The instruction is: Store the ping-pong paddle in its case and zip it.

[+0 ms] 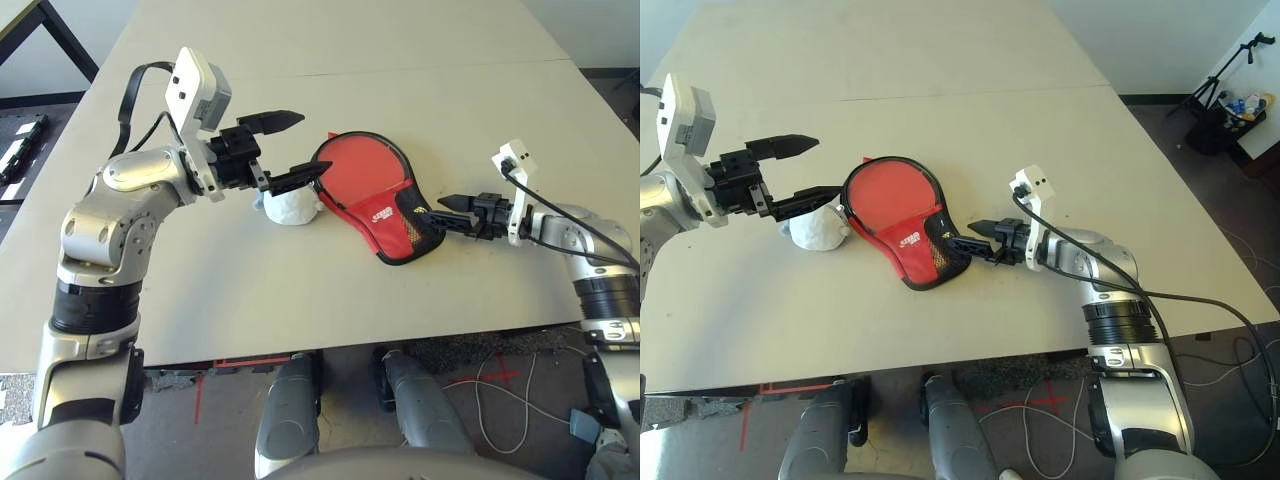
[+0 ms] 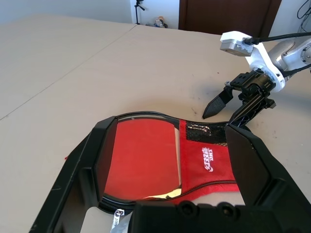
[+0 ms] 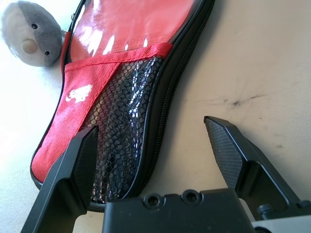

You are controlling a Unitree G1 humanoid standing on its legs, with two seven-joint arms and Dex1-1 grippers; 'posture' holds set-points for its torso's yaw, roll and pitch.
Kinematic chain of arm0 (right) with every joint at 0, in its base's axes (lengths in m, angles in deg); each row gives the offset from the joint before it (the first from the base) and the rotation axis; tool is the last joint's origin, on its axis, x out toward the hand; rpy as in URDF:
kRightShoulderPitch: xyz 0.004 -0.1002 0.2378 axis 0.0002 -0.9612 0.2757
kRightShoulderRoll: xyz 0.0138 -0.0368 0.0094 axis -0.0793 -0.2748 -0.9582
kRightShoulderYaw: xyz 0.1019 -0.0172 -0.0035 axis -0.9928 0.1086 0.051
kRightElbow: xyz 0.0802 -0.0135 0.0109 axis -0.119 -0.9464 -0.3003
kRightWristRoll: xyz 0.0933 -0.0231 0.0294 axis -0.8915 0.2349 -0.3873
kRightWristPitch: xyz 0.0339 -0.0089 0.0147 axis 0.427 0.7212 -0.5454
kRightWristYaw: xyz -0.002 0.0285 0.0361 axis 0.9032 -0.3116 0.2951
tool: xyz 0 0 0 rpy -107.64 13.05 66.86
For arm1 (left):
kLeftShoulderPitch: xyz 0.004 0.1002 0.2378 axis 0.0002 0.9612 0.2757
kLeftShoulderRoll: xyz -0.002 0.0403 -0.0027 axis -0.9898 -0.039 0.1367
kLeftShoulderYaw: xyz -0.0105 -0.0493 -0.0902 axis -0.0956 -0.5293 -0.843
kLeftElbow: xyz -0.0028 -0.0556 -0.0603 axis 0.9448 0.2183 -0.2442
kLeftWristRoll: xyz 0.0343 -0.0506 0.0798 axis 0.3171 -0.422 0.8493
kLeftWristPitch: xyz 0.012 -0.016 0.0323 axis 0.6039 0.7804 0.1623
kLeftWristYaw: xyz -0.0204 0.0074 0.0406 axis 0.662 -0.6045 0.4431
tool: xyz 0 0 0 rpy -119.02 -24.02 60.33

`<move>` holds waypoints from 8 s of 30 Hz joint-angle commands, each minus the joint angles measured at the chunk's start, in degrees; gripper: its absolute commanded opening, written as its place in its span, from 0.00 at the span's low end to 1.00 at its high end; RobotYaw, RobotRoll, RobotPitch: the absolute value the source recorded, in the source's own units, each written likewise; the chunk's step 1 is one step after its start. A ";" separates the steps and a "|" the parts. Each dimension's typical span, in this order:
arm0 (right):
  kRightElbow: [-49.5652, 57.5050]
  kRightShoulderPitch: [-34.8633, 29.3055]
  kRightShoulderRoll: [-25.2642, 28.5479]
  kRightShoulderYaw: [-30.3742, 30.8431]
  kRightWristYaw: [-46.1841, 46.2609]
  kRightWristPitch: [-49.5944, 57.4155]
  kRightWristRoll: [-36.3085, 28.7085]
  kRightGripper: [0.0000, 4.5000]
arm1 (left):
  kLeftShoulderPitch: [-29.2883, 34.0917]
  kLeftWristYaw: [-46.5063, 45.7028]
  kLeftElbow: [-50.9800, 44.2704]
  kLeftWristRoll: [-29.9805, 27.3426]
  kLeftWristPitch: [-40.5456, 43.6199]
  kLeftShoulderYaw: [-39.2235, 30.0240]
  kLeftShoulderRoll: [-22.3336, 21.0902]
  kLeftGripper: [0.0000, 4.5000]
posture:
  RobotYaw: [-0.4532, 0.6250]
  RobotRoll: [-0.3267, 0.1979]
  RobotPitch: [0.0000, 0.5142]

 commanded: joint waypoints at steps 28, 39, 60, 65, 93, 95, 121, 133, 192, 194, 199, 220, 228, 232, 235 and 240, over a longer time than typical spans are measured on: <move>0.32 -1.81 -0.85 3.00 1.41 8.86 -1.35 0.26 | -0.62 1.52 0.41 1.46 -0.39 1.22 -0.16 1.00 | 0.45 0.62 0.44; 0.25 -1.18 -0.42 3.05 1.44 12.37 -2.02 0.00 | -0.56 1.65 0.79 2.01 -0.81 1.15 0.09 1.00 | 0.45 0.62 0.45; 17.14 -10.84 7.14 7.73 -3.74 23.17 -9.80 0.00 | -0.47 1.92 1.33 2.58 -1.50 1.86 0.77 1.00 | 0.44 0.62 0.45; 20.01 -12.78 8.66 8.55 -4.31 23.93 -11.43 0.00 | -0.43 1.98 1.35 2.61 -1.58 1.90 0.82 1.00 | 0.44 0.62 0.46; 29.55 -17.75 9.55 8.95 -3.48 27.14 -16.01 0.00 | -0.55 2.71 1.96 3.42 -1.97 2.14 1.45 1.00 | 0.43 0.62 0.45; 30.08 -17.95 9.32 9.02 -3.22 27.49 -16.34 0.00 | -0.59 2.77 2.14 3.52 -2.11 2.20 1.53 1.00 | 0.43 0.62 0.45; 21.57 -9.63 17.66 4.76 -10.22 16.57 -14.54 0.99 | -0.68 3.63 2.99 4.22 -2.70 2.54 1.86 1.00 | 0.42 0.62 0.44; 12.36 -5.44 13.34 1.14 -6.65 6.47 -10.40 0.99 | -1.41 4.69 3.96 4.38 -2.72 2.44 0.87 1.00 | 0.42 0.62 0.45; 3.22 2.41 -10.43 19.15 -3.95 -18.56 14.13 0.99 | 10.38 11.54 -4.50 13.78 2.34 11.98 -16.76 1.00 | 0.43 0.62 0.45; 3.31 2.42 -10.45 19.08 -3.87 -18.45 14.18 0.99 | 9.82 11.46 -3.24 15.32 1.18 12.78 -16.37 1.00 | 0.43 0.62 0.45; 3.55 2.30 -10.42 18.96 -3.70 -18.29 14.22 0.99 | 9.05 11.27 -0.60 18.86 -0.39 14.16 -16.21 1.00 | 0.42 0.62 0.44; 3.87 2.39 -10.06 19.57 -2.96 -17.29 15.11 1.00 | 7.27 14.21 1.38 20.46 0.86 14.74 -14.51 0.09 | 0.42 0.62 0.46; 3.92 1.96 -9.83 20.34 -2.82 -17.40 15.98 1.00 | 0.82 8.28 9.78 27.35 -5.99 15.26 -10.23 0.05 | 0.42 0.62 0.46; 3.85 1.89 -9.68 20.78 -2.84 -17.81 16.66 1.00 | -3.12 5.49 14.96 30.85 -9.18 15.77 -7.60 0.05 | 0.42 0.62 0.46; 3.78 1.90 -9.63 20.98 -2.84 -18.04 17.11 1.00 | -6.02 3.88 18.86 32.96 -11.19 16.21 -5.60 0.05 | 0.42 0.62 0.46; 3.62 1.85 -9.75 21.17 -2.86 -18.29 17.50 1.00 | -10.47 1.90 25.40 35.77 -14.52 17.21 -1.91 0.05 | 0.42 0.62 0.46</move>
